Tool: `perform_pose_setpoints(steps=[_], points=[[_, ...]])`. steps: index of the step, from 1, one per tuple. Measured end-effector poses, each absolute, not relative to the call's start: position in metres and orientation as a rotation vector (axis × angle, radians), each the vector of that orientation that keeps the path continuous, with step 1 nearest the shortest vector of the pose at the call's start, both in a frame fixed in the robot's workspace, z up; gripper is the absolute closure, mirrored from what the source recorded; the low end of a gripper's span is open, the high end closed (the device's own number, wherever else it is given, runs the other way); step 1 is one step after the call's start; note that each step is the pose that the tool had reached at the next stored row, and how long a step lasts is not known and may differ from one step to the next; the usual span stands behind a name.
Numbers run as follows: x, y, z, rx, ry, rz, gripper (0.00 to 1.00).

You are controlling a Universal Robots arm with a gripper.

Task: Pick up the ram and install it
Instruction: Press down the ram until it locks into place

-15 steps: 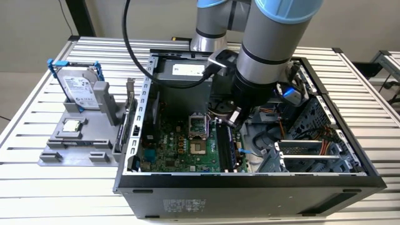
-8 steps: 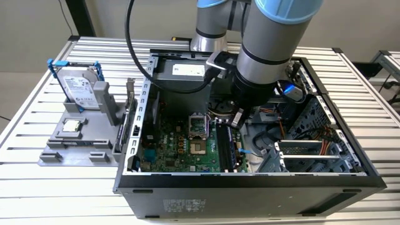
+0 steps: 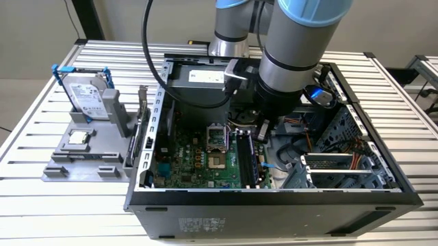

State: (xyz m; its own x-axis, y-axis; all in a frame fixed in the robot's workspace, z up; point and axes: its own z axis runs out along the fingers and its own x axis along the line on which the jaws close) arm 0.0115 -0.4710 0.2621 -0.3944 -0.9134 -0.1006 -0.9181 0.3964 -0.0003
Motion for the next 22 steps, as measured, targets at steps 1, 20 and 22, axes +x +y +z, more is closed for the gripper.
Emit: perform_pose_setpoints(steps=[1,20,22], points=[[0.0115,-0.4710,0.2621,-1.702,2.539,0.085,1.00],[0.0115,-0.4710,0.2619,-2.104,2.216,0.093,1.00],[0.0116,-0.4710,0.2619,-2.130,2.190,0.092,1.00]])
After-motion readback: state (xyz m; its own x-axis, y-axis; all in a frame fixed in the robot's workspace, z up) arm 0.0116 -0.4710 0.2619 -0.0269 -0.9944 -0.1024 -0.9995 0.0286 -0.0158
